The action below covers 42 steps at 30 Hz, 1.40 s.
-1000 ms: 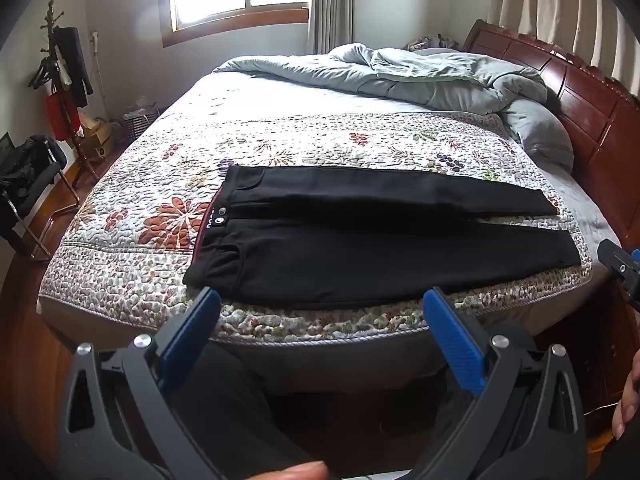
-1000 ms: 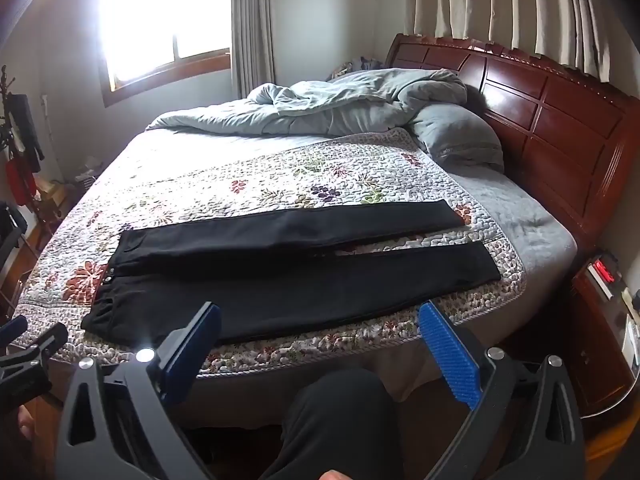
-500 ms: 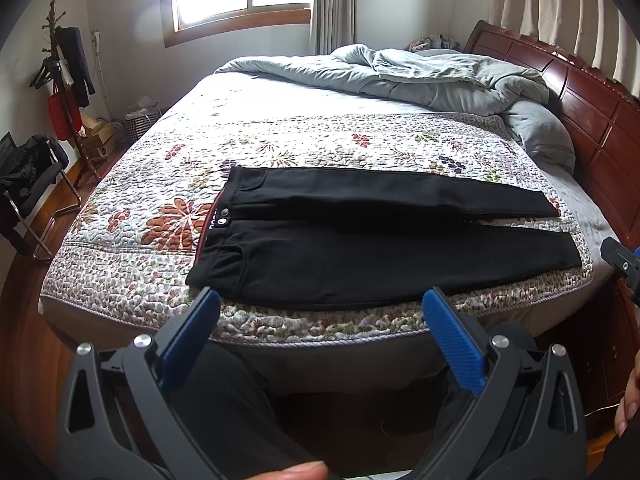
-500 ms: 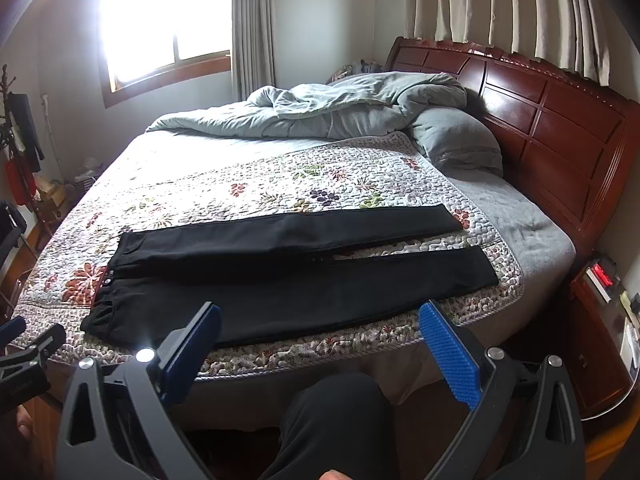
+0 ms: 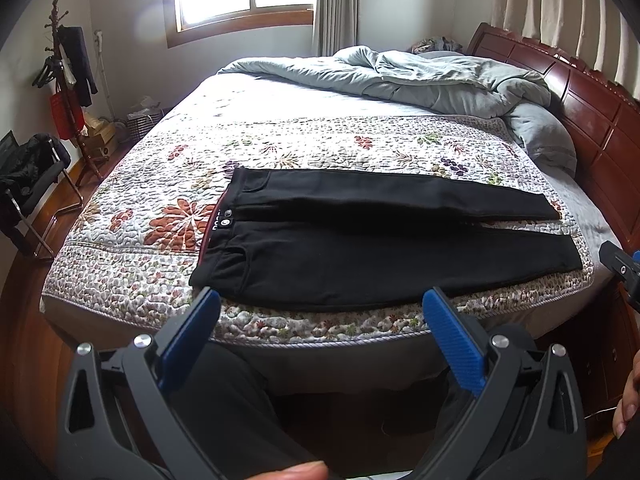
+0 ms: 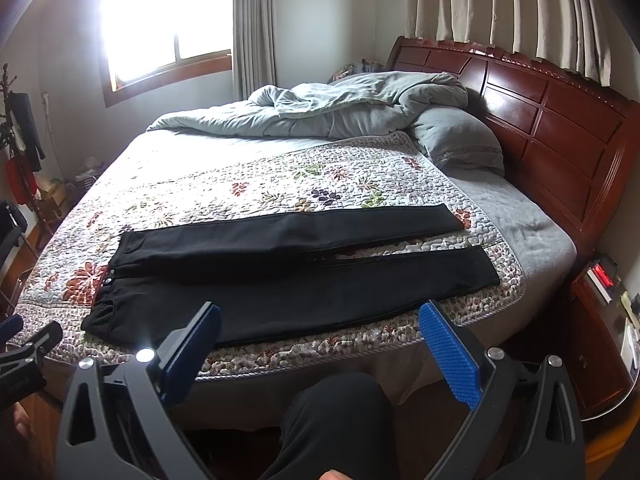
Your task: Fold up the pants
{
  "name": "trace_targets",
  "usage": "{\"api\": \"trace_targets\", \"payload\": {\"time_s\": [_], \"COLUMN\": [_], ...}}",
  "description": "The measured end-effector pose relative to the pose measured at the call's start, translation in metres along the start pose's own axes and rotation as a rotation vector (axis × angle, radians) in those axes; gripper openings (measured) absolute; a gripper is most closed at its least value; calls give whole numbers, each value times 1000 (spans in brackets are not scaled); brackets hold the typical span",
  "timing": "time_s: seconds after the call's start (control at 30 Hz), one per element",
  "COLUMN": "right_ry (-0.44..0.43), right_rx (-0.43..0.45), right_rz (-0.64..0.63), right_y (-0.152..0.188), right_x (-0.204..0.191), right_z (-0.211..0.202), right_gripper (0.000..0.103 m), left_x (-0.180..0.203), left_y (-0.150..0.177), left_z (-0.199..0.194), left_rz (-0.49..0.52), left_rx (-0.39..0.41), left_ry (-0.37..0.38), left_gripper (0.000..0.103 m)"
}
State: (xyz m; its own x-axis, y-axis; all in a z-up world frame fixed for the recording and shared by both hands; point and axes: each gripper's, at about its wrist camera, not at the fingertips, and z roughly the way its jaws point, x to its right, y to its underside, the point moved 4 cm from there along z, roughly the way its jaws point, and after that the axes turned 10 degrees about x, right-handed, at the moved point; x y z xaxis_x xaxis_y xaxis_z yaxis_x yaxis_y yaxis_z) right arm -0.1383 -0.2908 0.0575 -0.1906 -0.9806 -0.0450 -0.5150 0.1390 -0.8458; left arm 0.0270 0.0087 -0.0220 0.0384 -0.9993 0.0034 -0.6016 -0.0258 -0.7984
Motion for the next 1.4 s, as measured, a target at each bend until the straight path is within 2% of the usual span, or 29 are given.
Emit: {"api": "trace_targets", "payload": {"time_s": [1.4], "right_ry": [2], "right_rx": [-25], "right_rz": [14], "right_y": [9], "right_x": [7], "right_z": [5], "right_gripper": [100], "left_x": [1], "left_y": [-3], "left_z": [-2], "left_rz": [1], "left_rx": [-1], "left_ry": [-5], "left_gripper": [101]}}
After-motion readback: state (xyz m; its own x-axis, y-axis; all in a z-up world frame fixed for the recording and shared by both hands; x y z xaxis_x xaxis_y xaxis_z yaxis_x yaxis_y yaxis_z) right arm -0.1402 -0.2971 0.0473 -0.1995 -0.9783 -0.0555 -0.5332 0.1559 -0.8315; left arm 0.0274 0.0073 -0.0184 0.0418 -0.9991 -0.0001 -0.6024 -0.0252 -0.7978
